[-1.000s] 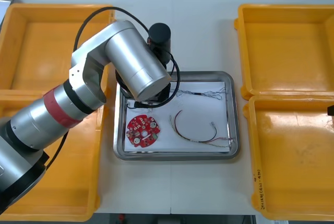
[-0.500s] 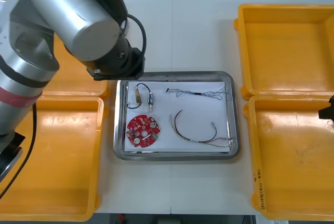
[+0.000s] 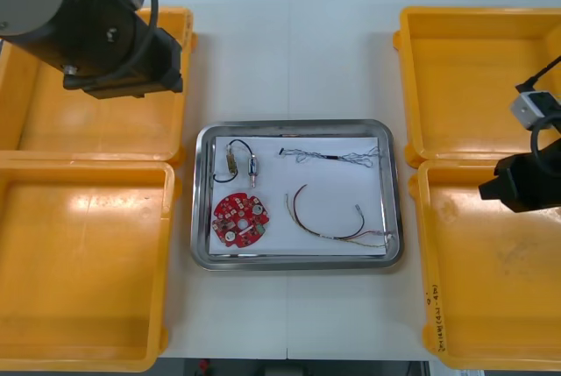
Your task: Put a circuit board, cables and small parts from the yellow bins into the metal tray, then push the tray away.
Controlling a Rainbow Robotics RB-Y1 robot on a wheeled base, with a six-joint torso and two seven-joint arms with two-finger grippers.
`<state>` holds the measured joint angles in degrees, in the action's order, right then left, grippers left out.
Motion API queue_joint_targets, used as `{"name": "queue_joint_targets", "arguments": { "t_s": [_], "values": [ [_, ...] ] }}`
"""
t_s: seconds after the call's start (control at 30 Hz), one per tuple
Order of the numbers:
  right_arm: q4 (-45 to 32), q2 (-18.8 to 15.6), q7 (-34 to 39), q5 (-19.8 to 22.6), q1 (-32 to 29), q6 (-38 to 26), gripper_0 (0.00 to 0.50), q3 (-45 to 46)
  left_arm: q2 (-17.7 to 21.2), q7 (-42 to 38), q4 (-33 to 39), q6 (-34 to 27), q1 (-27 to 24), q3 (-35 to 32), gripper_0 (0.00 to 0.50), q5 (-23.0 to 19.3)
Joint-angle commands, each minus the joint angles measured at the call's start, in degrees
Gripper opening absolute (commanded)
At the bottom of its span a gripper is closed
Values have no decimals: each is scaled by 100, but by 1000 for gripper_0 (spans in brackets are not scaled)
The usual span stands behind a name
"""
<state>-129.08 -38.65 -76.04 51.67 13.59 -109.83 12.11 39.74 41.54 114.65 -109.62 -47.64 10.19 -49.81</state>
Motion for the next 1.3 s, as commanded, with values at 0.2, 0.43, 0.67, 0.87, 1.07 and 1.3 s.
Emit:
{"name": "queue_joint_targets", "arguments": {
  "t_s": [0.2, 0.43, 0.67, 0.87, 1.07, 1.3],
  "values": [
    [-197, -257, 37, 212, 979, -17, 500, -1123, 842, 530, 224, -38, 501, -729, 500, -486],
    [-197, -214, 2, 185, 1761, -17, 500, -2177, 1282, 697, 347, -38, 1011, -1230, 500, -908],
    [-197, -29, 46, 80, 2534, -17, 500, -3320, 1598, 829, 558, -38, 1538, -1722, 500, -1347],
    [-30, 305, -7, -43, 2948, -17, 500, -4041, 1721, 952, 761, -38, 1934, -1985, 500, -1488],
    [243, 393, -148, 1, 3352, -17, 500, -4779, 1721, 1075, 813, -38, 2206, -2152, 500, -1567],
    [392, 393, -394, -43, 3791, -17, 500, -5640, 1721, 1269, 954, -38, 2619, -2407, 500, -1584]
  ]
}}
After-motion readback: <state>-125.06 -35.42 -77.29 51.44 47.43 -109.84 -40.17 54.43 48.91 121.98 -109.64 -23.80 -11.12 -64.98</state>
